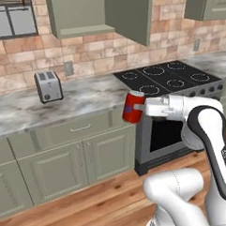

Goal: Pick the can from the counter and place it in the open cabinet.

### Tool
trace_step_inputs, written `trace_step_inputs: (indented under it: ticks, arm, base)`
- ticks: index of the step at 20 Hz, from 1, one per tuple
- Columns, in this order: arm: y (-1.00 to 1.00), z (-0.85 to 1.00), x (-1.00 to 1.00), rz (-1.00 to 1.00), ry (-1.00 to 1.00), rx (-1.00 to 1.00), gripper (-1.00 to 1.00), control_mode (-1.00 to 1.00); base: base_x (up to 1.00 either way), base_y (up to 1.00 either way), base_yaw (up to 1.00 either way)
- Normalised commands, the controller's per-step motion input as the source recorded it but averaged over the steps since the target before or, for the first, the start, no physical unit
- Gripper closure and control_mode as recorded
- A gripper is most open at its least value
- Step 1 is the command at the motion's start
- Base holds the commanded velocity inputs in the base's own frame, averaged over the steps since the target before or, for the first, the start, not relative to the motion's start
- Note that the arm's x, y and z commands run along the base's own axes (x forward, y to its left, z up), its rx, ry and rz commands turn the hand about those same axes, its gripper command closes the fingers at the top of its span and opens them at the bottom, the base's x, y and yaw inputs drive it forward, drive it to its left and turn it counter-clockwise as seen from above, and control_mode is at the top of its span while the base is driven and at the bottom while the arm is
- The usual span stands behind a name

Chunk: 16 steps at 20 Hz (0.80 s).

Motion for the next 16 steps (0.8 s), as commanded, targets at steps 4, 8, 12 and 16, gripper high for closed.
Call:
trace_step_inputs:
  ticks: [4, 8, 12, 16]
  arm:
    - [0.0, 0.0, 0.0, 0.0, 0.0, 0.0, 1.0, 1.0]
    - [0.0, 0.0, 0.0, 0.0, 0.0, 0.0, 1.0, 1.0]
    - [0.0, 0.0, 0.0, 0.0, 0.0, 0.0, 1.0, 1.0]
    - [0.0, 0.0, 0.0, 0.0, 0.0, 0.0, 1.0, 1.0]
  base:
    - [0.55, 0.14, 0.0]
    - [0.68, 0.17, 0.0]
    - [0.78, 0.24, 0.0]
    - [0.9, 0.18, 0.0]
